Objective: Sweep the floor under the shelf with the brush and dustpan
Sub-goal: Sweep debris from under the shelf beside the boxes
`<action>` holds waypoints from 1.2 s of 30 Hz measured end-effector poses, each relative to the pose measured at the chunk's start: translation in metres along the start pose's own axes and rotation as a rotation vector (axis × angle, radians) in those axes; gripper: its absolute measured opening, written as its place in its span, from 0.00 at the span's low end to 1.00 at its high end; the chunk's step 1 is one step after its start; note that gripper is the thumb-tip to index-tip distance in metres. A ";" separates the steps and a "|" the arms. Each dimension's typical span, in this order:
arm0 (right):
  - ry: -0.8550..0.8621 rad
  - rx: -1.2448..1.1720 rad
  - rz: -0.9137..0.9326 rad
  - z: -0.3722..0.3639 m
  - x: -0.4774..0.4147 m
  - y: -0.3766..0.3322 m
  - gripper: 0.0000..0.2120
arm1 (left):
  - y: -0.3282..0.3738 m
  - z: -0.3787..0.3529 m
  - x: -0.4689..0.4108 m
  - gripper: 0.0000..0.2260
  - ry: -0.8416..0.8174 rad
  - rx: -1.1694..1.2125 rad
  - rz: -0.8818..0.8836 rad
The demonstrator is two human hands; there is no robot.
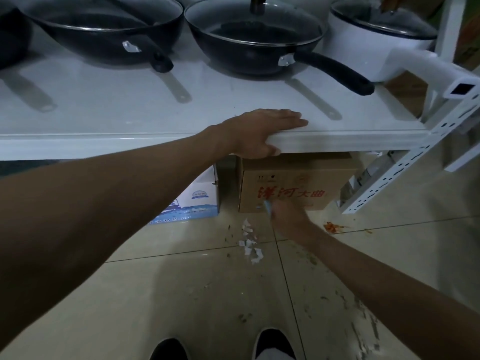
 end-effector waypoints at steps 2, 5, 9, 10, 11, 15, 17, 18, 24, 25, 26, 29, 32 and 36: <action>0.013 -0.022 -0.070 0.009 -0.008 0.030 0.10 | 0.000 0.000 0.000 0.34 0.009 -0.002 -0.014; 0.009 -0.048 -0.070 0.005 -0.017 0.062 0.10 | 0.000 -0.001 0.000 0.34 0.005 0.003 -0.019; -0.048 0.059 -0.080 -0.011 -0.016 0.079 0.11 | -0.002 -0.002 -0.001 0.34 -0.002 0.002 -0.030; -0.072 0.059 -0.103 -0.016 -0.015 0.081 0.12 | -0.003 -0.003 -0.001 0.34 -0.010 0.001 -0.026; -0.092 0.055 -0.123 -0.022 -0.015 0.082 0.13 | -0.004 -0.004 -0.002 0.34 -0.020 -0.001 -0.020; -0.163 0.022 -0.113 -0.039 -0.017 0.071 0.14 | -0.004 -0.004 -0.002 0.34 -0.028 0.003 -0.028; -0.196 0.000 -0.113 -0.044 -0.018 0.063 0.13 | -0.005 -0.003 -0.002 0.34 -0.030 0.013 -0.029; -0.207 0.000 -0.107 -0.046 -0.018 0.059 0.13 | -0.006 -0.003 -0.003 0.34 -0.029 0.016 -0.028; -0.217 0.003 -0.048 -0.055 -0.023 0.043 0.19 | -0.006 -0.004 -0.003 0.34 -0.039 0.020 -0.044; -0.228 0.008 -0.047 -0.056 -0.022 0.041 0.20 | -0.005 -0.003 -0.003 0.34 -0.040 0.019 -0.045; -0.240 0.023 -0.043 -0.057 -0.020 0.039 0.19 | -0.005 -0.003 -0.003 0.34 -0.040 0.022 -0.046; -0.266 0.030 -0.037 -0.057 -0.016 0.032 0.18 | -0.005 -0.004 -0.004 0.34 -0.038 0.038 -0.050; -0.240 0.000 0.014 -0.055 -0.019 0.021 0.17 | -0.006 -0.005 -0.003 0.34 -0.040 0.058 -0.044; -0.207 -0.111 0.030 -0.055 -0.018 0.003 0.19 | -0.004 -0.004 -0.002 0.33 -0.044 0.070 -0.020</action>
Point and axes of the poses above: each hand's wrist, its own x-axis away from the middle knuckle, its own z-axis out of the back of the hand, y = z × x, the point moved 9 cm from there along -x, towards the middle knuckle, and after that the axes turned 3 degrees about -z, right-handed, at the moved point
